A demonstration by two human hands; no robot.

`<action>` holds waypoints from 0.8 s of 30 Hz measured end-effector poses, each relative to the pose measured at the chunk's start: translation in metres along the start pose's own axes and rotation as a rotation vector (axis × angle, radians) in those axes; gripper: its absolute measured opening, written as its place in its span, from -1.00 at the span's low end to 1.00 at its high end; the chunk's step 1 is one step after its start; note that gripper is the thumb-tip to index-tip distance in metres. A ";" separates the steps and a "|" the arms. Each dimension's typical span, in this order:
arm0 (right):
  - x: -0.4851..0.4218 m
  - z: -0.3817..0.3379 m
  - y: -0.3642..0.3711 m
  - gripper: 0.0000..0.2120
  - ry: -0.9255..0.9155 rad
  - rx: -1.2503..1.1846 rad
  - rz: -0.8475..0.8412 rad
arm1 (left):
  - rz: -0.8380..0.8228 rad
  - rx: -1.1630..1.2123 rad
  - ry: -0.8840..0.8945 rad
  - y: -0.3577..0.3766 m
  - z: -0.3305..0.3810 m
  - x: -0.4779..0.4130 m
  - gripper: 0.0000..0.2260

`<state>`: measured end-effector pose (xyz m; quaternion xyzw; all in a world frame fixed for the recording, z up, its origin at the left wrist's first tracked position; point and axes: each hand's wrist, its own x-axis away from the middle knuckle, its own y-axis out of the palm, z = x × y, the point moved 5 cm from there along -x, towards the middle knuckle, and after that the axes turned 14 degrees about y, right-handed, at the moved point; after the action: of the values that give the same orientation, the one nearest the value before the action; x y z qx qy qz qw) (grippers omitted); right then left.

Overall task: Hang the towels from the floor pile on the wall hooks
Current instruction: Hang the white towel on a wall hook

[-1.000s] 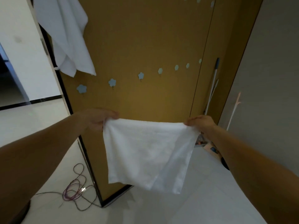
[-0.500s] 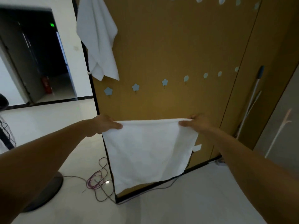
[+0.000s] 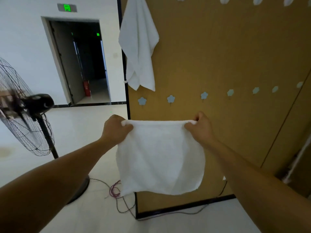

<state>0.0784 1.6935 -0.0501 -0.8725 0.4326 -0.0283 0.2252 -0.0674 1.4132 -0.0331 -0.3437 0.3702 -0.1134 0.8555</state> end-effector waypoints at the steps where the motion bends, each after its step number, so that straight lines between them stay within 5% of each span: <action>1: -0.003 -0.004 0.012 -0.84 0.021 -0.068 -0.040 | 0.036 0.069 -0.022 0.000 -0.005 -0.006 -0.84; 4: -0.015 -0.013 0.055 -0.87 0.069 -0.090 -0.260 | 0.107 0.234 -0.080 0.004 -0.022 -0.025 -0.97; 8: -0.029 -0.028 0.102 -0.76 0.030 0.023 -0.504 | 0.056 0.303 -0.012 0.013 -0.045 -0.054 -0.83; 13: -0.063 -0.037 0.138 -0.62 -0.031 -0.002 -0.306 | -0.094 0.332 0.117 0.037 -0.066 -0.084 -0.92; 16: -0.083 -0.041 0.159 -0.65 -0.063 0.085 -0.189 | -0.264 0.241 0.232 0.058 -0.070 -0.095 -0.72; 19: -0.104 -0.038 0.177 -0.72 -0.053 0.156 -0.116 | -0.137 0.157 0.250 0.070 -0.082 -0.114 -0.83; 24: -0.148 -0.040 0.203 -0.71 -0.130 0.213 -0.022 | 0.069 0.006 0.114 0.093 -0.106 -0.157 -0.72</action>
<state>-0.1748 1.6858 -0.0777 -0.8483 0.4022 -0.0201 0.3439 -0.2579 1.4987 -0.0606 -0.3210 0.4298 -0.1043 0.8375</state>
